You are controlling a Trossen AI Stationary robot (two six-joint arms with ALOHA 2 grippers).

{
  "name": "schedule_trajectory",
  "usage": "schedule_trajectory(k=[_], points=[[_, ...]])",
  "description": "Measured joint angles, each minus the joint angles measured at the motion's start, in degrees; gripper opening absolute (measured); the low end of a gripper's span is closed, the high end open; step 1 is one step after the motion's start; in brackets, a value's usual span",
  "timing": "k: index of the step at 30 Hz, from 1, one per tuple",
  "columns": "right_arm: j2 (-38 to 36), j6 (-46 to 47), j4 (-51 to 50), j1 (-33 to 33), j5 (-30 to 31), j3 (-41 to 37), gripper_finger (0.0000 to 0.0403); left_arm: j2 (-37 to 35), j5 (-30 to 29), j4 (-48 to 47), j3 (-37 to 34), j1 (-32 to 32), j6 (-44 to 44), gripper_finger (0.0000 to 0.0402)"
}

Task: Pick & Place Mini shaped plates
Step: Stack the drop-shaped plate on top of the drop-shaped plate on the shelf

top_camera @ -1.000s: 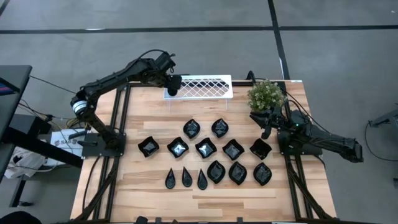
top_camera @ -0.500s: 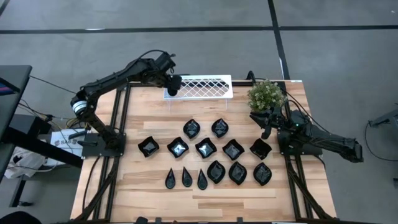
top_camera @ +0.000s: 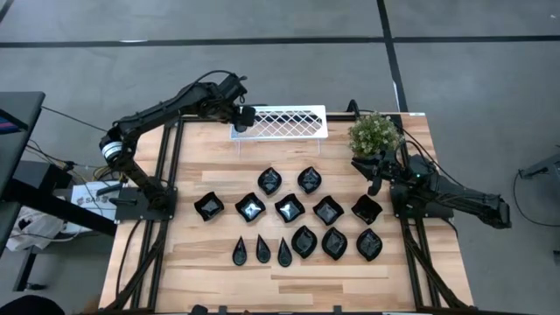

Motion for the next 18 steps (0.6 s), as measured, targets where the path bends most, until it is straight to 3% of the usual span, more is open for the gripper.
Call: schedule_trajectory(k=[18], points=[[0.0,0.0,0.0,0.0,0.0,0.0,0.0074,0.0,0.4,0.0,0.0,-0.2,0.4,0.0038]])
